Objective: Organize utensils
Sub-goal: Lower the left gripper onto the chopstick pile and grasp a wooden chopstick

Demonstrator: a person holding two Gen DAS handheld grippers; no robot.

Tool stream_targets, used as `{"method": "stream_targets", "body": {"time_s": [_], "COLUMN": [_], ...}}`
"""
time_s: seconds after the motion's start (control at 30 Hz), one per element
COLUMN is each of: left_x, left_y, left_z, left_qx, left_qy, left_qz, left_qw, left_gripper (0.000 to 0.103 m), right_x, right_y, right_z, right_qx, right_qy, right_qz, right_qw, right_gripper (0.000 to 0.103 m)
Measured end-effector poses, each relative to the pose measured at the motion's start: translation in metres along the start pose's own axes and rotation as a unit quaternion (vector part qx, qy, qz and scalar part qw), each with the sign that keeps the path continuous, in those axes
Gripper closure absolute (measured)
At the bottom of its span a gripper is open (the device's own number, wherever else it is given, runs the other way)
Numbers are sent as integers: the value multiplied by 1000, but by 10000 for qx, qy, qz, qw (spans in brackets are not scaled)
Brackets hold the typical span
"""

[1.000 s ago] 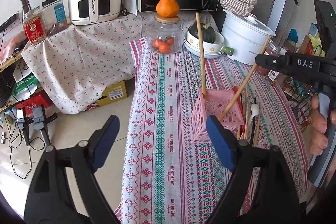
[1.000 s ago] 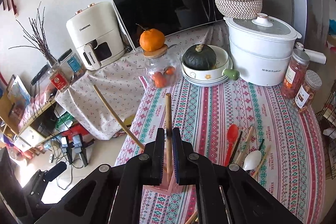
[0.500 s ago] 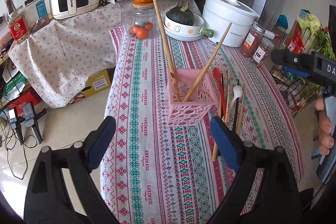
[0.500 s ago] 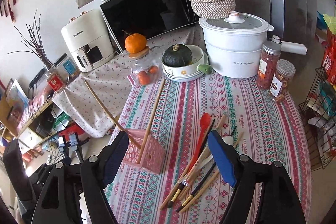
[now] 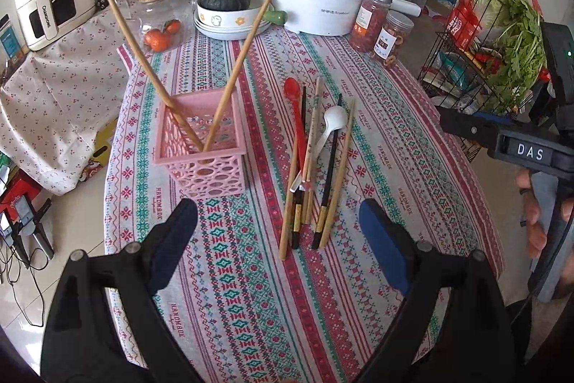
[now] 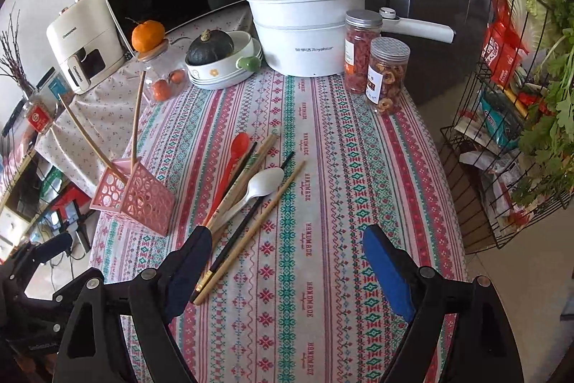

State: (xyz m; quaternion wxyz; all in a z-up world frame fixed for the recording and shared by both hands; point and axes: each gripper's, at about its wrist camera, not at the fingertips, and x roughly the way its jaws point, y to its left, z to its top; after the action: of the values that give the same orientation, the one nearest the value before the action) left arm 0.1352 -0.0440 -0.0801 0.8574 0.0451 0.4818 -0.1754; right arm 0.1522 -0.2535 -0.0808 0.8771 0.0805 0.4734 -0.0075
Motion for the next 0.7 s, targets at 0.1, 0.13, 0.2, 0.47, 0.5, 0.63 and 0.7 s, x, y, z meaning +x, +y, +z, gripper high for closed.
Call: {"method": "stream_targets", "body": {"time_s": [0.1, 0.13, 0.2, 0.47, 0.5, 0.63, 0.7], "left_x": [13, 18, 28, 88, 96, 131, 149], "left_y": [-21, -27, -38, -68, -68, -66, -63], "left_z": [13, 18, 30, 79, 85, 102, 109], "left_qx": [116, 157, 235, 383, 374, 205, 104], "left_qy": [212, 251, 277, 491, 493, 650, 813], "left_qz": [-70, -22, 97, 563, 608, 609, 548], "left_qw": [9997, 9996, 9993, 9965, 9962, 9958, 9951], "left_gripper": [12, 12, 12, 12, 12, 42, 55], "right_x": [-1, 0, 4, 30, 33, 48, 52], "right_y": [-22, -29, -42, -74, -76, -85, -88], "right_z": [-1, -2, -2, -5, -5, -4, -4], "right_qx": [200, 280, 419, 652, 670, 706, 702], "right_qy": [6, 20, 80, 400, 418, 572, 635], "right_qz": [-123, -142, -182, -342, -362, -423, -432], "right_qw": [9997, 9995, 9989, 9965, 9962, 9950, 9946], "right_gripper": [15, 15, 15, 15, 15, 15, 15]}}
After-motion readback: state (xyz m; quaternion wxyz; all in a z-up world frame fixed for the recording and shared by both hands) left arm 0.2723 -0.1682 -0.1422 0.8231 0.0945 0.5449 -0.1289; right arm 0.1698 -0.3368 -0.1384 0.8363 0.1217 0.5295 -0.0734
